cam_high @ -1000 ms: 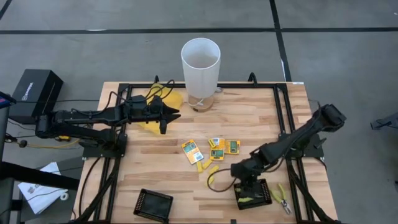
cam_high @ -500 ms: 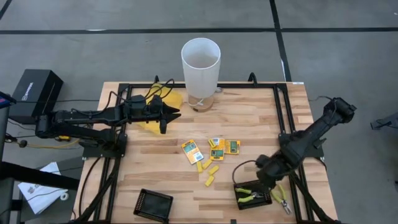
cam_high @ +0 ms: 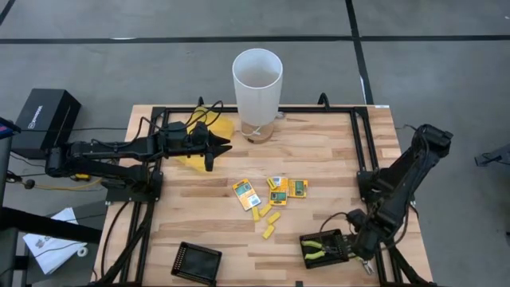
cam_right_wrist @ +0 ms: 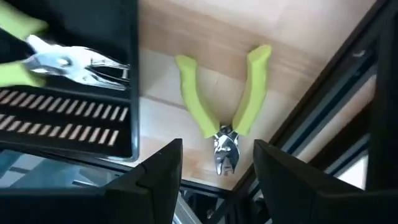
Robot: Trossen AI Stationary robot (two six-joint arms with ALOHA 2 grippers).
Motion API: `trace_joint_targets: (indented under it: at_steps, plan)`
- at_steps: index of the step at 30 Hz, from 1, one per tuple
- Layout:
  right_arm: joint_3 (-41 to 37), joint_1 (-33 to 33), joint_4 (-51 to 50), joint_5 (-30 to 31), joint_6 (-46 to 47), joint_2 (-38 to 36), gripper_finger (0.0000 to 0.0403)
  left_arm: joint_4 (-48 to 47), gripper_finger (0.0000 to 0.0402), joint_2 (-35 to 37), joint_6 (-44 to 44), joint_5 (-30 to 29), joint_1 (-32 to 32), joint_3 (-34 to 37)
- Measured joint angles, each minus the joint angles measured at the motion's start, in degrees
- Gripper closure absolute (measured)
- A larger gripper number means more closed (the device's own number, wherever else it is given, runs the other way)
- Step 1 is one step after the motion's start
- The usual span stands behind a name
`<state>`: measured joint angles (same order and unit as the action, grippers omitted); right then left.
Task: Pick & Place School Supplies
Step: Put the punch pliers into the bottom right black bin
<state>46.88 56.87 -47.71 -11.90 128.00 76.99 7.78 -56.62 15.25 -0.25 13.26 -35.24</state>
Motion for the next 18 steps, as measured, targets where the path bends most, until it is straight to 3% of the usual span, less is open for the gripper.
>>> trace_joint_targets:
  at_steps: [18]
  plan:
    - [-9.74,0.58,8.35,1.97,0.6,0.63,0.0233,-1.69,0.0284,-0.02,0.04,-0.06,0.0,0.0]
